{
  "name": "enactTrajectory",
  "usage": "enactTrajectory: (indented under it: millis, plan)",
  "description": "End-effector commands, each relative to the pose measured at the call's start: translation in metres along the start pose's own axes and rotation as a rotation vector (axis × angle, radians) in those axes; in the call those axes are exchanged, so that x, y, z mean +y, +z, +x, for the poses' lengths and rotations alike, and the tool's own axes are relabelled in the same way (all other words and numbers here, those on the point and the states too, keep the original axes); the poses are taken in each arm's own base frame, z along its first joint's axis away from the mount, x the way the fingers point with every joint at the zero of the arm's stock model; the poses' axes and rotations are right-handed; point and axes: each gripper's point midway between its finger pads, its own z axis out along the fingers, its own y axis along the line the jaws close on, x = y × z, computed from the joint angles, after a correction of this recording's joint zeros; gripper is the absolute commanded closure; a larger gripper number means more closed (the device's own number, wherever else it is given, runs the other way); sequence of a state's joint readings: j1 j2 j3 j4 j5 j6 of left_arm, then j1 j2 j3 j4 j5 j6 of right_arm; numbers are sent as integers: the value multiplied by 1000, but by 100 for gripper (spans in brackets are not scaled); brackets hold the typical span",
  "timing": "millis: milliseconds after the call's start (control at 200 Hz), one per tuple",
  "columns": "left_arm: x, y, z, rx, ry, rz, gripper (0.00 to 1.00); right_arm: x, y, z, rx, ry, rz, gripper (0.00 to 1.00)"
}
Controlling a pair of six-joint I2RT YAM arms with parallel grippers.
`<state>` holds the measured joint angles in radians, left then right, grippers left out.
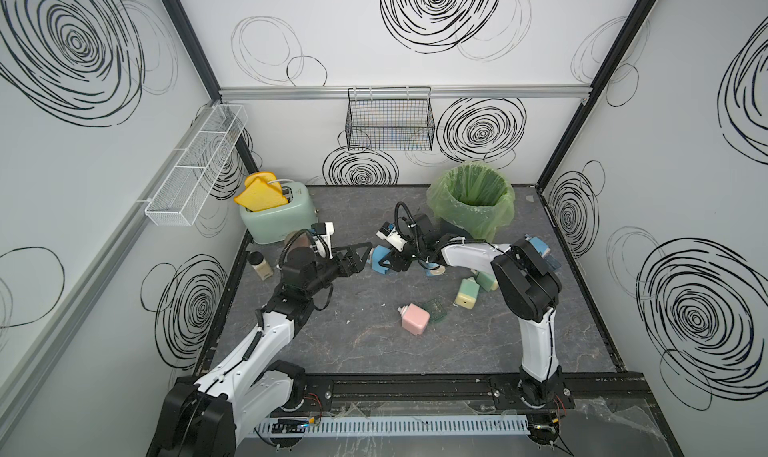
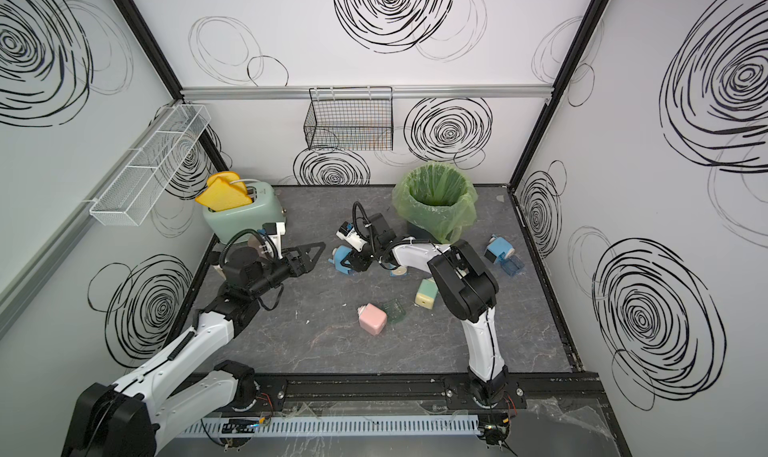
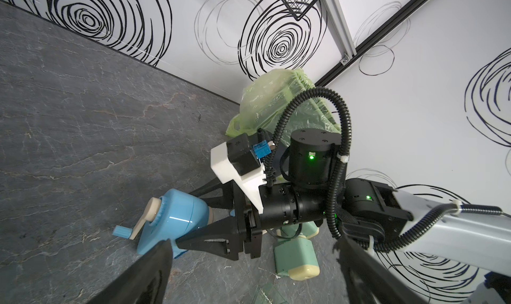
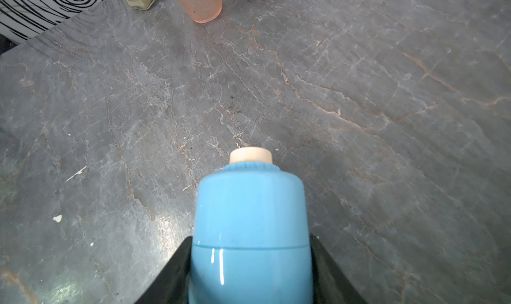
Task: Take out the pencil sharpener tray and clean the shavings
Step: Pick up the pencil sharpener from the center of the board.
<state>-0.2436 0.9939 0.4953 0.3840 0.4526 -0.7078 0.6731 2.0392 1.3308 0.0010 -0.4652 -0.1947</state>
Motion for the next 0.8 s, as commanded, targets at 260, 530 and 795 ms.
enactTrajectory:
  millis: [260,530,795]
  plan:
    - [-66,-5,-12,33,97,268,3,84,-108,-31,-15,42,-238,73]
    - [-117,-17,-7,124,211,470,3,143,-195,-43,-42,112,-338,72]
    - [-168,-42,23,235,302,713,3,175,-240,-60,-94,95,-442,71]
